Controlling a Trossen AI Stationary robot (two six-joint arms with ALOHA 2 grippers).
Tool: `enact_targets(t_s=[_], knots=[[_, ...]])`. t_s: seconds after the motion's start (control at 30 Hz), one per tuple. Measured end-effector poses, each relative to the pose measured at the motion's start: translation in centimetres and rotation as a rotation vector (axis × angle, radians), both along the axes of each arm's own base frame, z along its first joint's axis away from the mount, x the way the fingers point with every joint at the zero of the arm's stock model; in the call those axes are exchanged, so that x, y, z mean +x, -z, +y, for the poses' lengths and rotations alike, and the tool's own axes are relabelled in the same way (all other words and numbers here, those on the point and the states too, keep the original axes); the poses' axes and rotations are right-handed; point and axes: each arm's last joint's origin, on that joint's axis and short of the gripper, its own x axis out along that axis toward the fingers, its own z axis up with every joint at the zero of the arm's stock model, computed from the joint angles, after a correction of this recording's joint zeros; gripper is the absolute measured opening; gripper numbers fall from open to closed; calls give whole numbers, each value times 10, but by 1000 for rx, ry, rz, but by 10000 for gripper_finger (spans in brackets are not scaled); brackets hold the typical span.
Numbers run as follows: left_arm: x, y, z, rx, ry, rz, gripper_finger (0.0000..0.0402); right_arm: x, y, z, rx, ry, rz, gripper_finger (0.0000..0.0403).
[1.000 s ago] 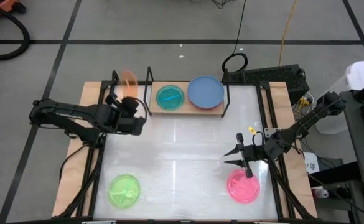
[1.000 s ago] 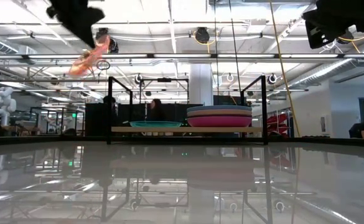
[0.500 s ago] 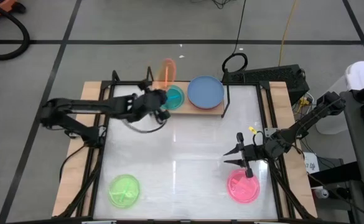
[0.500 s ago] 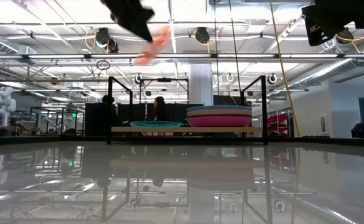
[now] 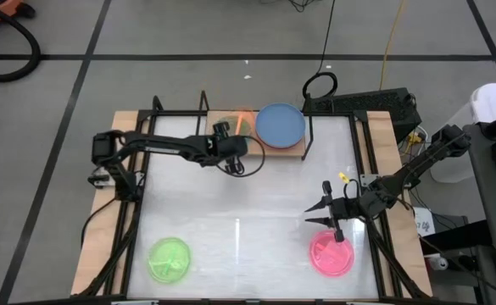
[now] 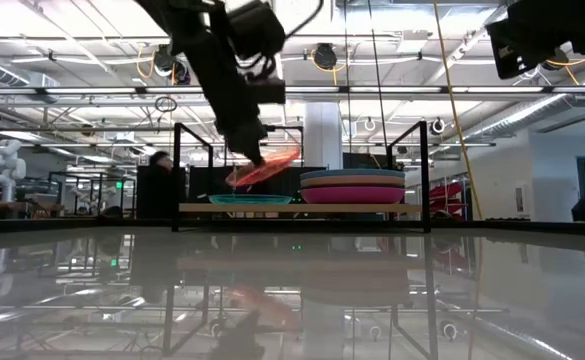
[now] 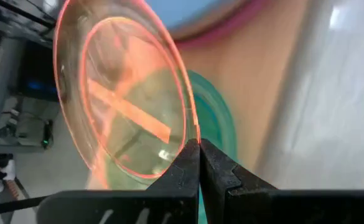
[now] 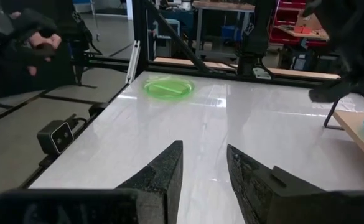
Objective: Place and stack plates onto a shelf
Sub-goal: Stack the light orange plate on the light blue plate
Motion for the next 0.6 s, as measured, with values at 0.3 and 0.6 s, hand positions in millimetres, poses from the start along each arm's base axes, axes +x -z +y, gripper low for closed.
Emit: enact_targets(t_s=[0.3, 0.6], knots=[[4, 14, 0, -71, 33, 37, 1, 0, 1, 0, 0, 1, 10, 107], [-5, 19, 9, -171, -27, 57, 58, 0, 1, 0, 12, 3, 11, 107]])
